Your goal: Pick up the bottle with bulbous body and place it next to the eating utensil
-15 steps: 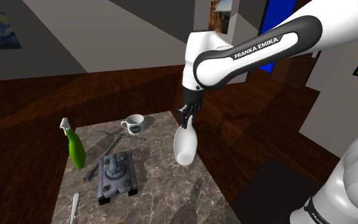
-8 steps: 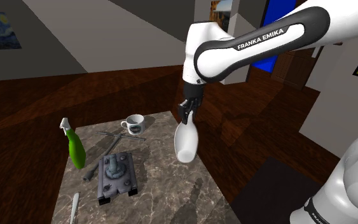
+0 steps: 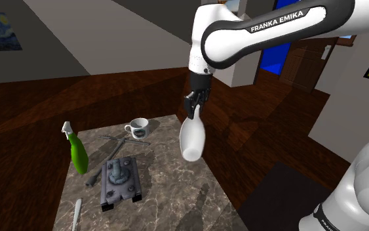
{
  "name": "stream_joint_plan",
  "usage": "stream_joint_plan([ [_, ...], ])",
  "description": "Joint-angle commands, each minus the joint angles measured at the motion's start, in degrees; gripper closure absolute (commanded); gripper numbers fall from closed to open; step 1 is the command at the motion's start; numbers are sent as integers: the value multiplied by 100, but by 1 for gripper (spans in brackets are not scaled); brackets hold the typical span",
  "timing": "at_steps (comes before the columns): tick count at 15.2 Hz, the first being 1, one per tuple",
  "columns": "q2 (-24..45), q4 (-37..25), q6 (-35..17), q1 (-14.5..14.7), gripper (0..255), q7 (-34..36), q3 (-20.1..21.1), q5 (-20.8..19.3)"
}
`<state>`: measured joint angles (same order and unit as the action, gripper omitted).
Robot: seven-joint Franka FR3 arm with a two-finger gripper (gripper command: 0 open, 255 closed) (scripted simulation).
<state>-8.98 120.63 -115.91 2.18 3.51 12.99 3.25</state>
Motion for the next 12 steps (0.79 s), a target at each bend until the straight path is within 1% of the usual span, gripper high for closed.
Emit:
stream_joint_plan([
  [1,-29,-129,156,1,255,7,-1,2],
  [12,-101,-903,1001,-11,255,14,-26,0],
])
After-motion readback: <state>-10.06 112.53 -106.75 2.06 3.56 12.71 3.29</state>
